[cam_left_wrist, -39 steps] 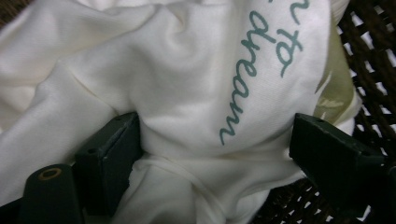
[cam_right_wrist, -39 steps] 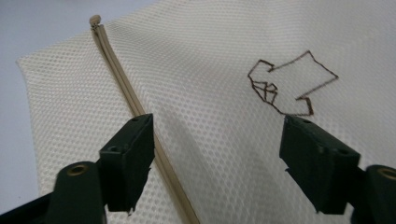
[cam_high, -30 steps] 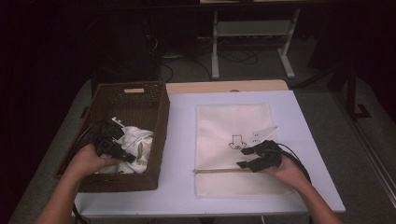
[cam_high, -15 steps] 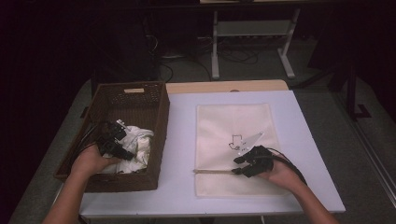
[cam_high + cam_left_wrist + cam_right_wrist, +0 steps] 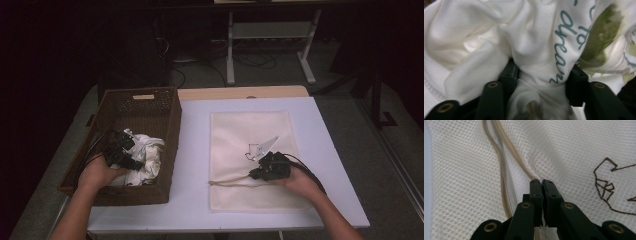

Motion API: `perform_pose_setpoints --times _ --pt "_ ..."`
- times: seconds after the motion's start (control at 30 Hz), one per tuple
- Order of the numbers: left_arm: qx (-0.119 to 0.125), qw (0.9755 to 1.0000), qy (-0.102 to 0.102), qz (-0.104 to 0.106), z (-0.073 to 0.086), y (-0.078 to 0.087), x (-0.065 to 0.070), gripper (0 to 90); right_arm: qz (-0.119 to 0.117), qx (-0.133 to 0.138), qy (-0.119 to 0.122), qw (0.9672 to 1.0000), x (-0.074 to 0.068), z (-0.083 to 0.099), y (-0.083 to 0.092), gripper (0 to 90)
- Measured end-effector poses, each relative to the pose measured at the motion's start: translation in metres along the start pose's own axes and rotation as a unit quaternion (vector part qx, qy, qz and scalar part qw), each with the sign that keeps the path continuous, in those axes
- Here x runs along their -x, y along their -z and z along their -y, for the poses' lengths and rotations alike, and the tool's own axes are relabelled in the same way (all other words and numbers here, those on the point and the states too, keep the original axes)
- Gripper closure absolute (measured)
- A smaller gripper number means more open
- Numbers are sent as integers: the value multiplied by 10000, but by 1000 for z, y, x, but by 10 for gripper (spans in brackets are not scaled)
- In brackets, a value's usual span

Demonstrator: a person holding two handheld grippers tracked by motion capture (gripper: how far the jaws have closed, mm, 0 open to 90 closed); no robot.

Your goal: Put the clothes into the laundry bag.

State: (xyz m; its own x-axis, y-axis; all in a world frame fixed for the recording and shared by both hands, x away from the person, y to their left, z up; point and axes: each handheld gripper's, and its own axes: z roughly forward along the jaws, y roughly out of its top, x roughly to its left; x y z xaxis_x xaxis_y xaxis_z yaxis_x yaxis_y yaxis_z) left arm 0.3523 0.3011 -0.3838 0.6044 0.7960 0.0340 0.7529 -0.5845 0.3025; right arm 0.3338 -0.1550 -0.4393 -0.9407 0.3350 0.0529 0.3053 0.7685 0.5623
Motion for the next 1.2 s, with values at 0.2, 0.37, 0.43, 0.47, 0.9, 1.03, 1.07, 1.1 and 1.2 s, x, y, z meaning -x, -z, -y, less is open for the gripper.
perform_pose_setpoints --times 0.2,0.37,0.43,0.47,0.9,1.03,1.07,1.1,1.2 --pt "115 9991 389 134 -3 2 -10 629 15 234 -149 9996 2 -3 9 861" --pt "483 9957 746 257 0 12 -18 678 -44 446 -279 9986 8 -4 19 860" --pt "649 9933 871 406 2 17 -21 685 -48 523 -309 9981 10 -4 23 860" --pt "704 9922 907 488 4 19 -22 688 -57 570 -330 9978 11 -5 24 860" --pt "1813 9607 1616 1343 32 64 -42 705 -197 744 -621 9951 20 -3 28 861" --pt "2110 9505 1655 1570 40 76 -43 708 -214 798 -665 9944 22 -3 31 862" --pt "2201 9472 1671 1627 41 79 -44 709 -219 809 -685 9941 22 -3 32 861" --pt "2275 9447 1692 1649 42 83 -44 710 -219 820 -701 9939 23 -4 33 862" --pt "2349 9430 1680 1656 43 91 -44 711 -225 861 -701 9936 25 -5 34 862"
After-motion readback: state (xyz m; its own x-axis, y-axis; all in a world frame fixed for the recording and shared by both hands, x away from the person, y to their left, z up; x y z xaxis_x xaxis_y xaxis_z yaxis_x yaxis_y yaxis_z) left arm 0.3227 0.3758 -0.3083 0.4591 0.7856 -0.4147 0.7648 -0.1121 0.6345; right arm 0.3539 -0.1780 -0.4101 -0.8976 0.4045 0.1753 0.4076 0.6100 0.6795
